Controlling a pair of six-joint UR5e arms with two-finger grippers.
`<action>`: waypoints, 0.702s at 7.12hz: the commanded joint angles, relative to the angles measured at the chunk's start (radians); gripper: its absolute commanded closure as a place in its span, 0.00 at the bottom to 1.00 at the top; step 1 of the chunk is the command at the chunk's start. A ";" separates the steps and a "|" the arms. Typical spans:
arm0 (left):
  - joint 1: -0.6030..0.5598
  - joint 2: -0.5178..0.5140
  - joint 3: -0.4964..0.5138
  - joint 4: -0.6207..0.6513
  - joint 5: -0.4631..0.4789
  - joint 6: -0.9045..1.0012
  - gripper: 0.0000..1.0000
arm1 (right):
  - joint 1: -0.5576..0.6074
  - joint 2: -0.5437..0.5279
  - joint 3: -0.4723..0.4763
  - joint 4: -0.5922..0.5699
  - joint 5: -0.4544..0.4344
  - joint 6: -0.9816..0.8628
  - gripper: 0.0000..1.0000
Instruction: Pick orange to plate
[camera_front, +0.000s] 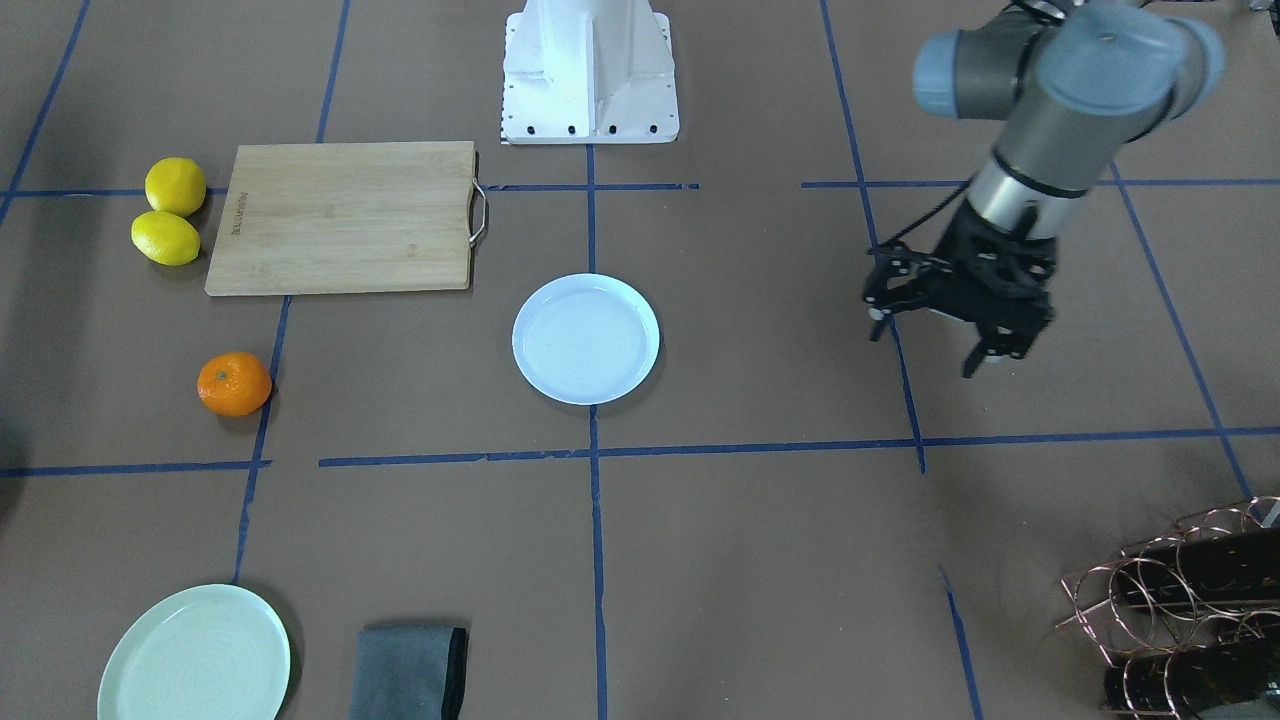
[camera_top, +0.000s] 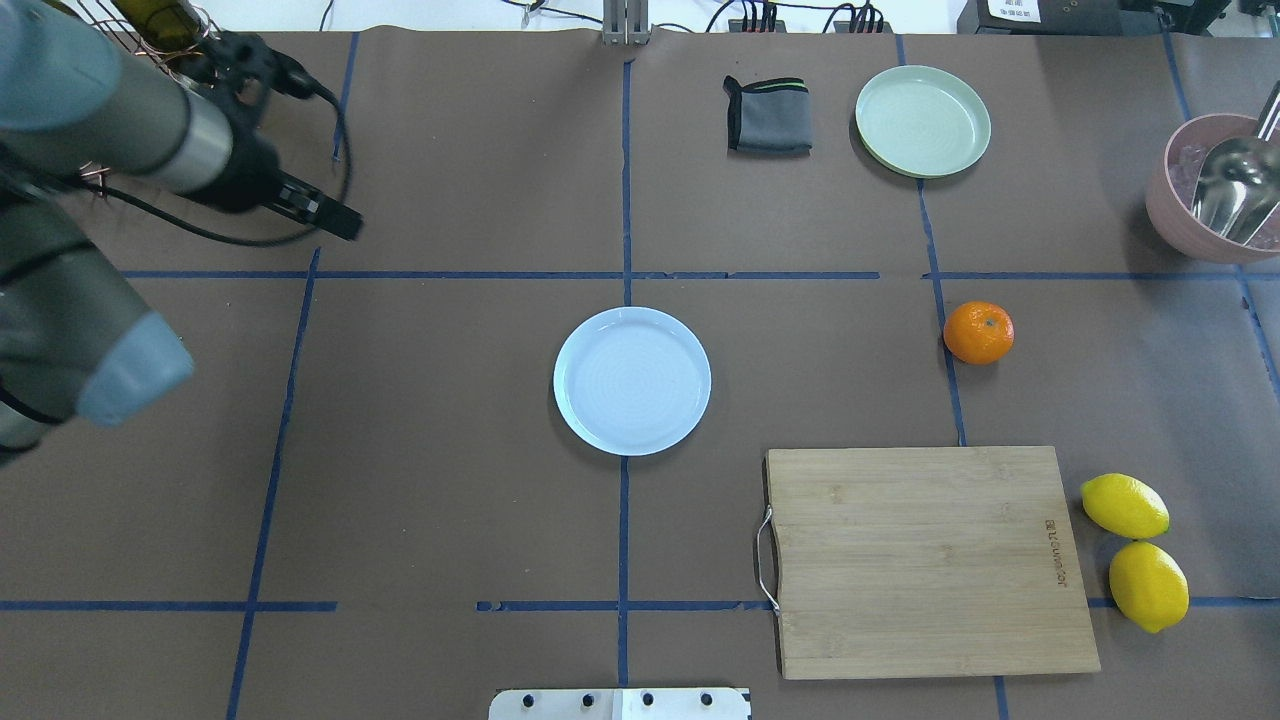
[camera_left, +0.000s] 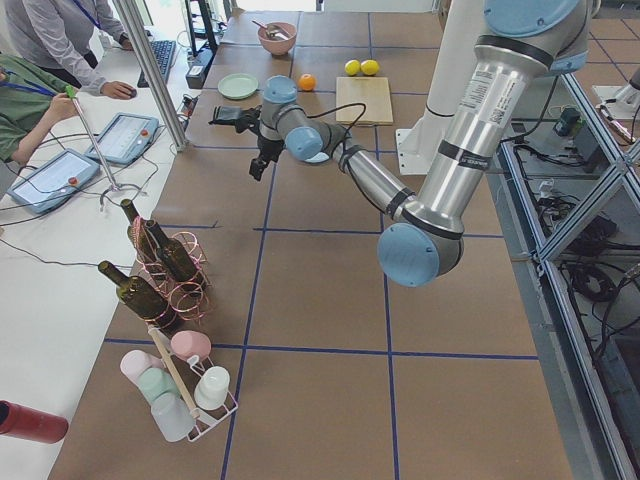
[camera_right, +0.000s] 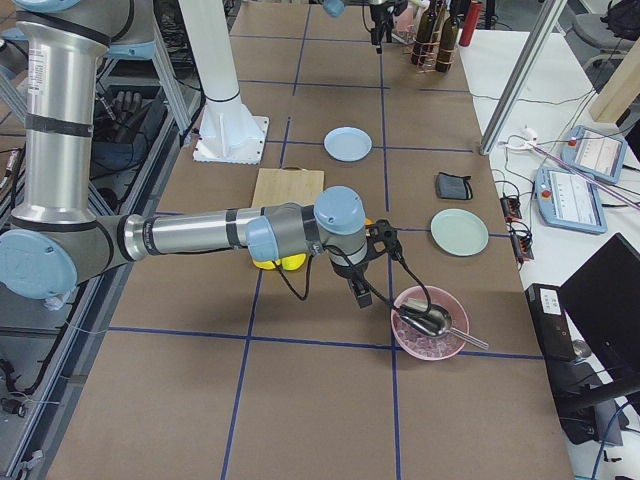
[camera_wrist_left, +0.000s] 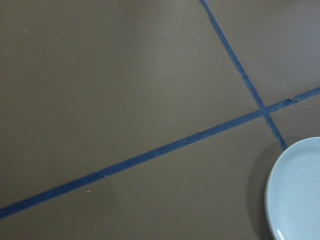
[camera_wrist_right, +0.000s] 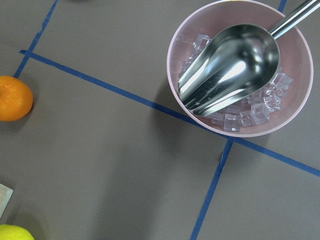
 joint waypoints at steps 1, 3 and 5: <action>-0.249 0.035 0.031 0.294 -0.071 0.438 0.00 | -0.021 0.006 0.024 -0.002 0.018 0.014 0.00; -0.445 0.193 0.157 0.297 -0.080 0.637 0.00 | -0.075 0.032 0.056 -0.002 0.029 0.117 0.00; -0.552 0.351 0.189 0.223 -0.242 0.641 0.00 | -0.133 0.055 0.080 -0.002 0.021 0.201 0.00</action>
